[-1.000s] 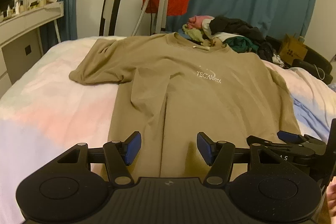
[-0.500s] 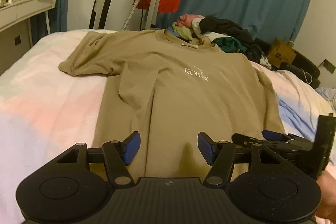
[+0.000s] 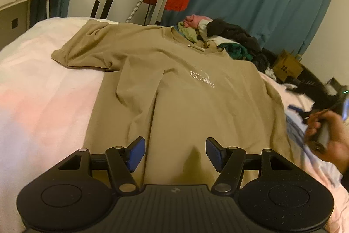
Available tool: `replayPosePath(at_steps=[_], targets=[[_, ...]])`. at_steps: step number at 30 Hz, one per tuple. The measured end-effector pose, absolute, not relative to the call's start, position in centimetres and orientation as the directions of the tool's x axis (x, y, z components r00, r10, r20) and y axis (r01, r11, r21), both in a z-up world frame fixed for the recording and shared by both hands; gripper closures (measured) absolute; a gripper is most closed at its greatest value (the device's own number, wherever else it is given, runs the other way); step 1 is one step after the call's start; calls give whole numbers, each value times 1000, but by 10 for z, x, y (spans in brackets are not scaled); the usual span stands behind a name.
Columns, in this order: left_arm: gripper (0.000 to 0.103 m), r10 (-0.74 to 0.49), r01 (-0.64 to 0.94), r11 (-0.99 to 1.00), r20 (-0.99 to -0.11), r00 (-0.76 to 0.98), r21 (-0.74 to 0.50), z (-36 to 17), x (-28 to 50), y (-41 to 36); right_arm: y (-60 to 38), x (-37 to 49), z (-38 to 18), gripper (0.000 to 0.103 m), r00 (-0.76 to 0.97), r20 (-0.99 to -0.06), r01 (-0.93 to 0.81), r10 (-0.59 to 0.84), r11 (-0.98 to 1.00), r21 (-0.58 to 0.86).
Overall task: Fold clothes
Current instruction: 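Grasp the shirt side edge with the right gripper and lift it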
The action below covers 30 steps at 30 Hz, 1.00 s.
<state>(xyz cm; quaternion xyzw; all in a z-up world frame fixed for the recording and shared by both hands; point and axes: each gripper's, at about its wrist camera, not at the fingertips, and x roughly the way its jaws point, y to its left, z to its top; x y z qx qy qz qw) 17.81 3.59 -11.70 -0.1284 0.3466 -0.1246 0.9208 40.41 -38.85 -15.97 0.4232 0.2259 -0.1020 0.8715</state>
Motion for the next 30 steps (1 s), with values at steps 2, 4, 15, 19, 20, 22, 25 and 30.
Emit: replayPosePath(at_steps=[2,4,15,19,20,22,25,30], targets=[[39,-336,152,929,-596,729,-337,-121,184,34,-392,422,-171,49,863,-503,361,51,633,684],[39,-342,160,927,-594,728,-338,-124,188,31,-385,438,-177,50,836,-544,358,66,686,634],[39,-361,160,915,-575,734,-370,-130,200,36,-390,463,-101,99,891,-451,249,-39,874,417],[39,-358,172,919,-568,741,-355,-129,199,35,-422,472,-96,99,866,-468,370,-177,856,361],[39,-357,174,920,-567,742,-351,-129,199,35,-427,469,-100,99,861,-471,392,-192,840,375],[39,-359,176,920,-567,741,-351,-129,198,34,-432,458,-108,97,863,-465,410,-196,809,422],[39,-360,181,920,-567,741,-349,-129,198,33,-436,439,-122,95,873,-451,419,-187,760,497],[39,-365,178,916,-561,743,-360,-127,196,35,-432,394,-148,74,898,-435,371,-65,645,668]])
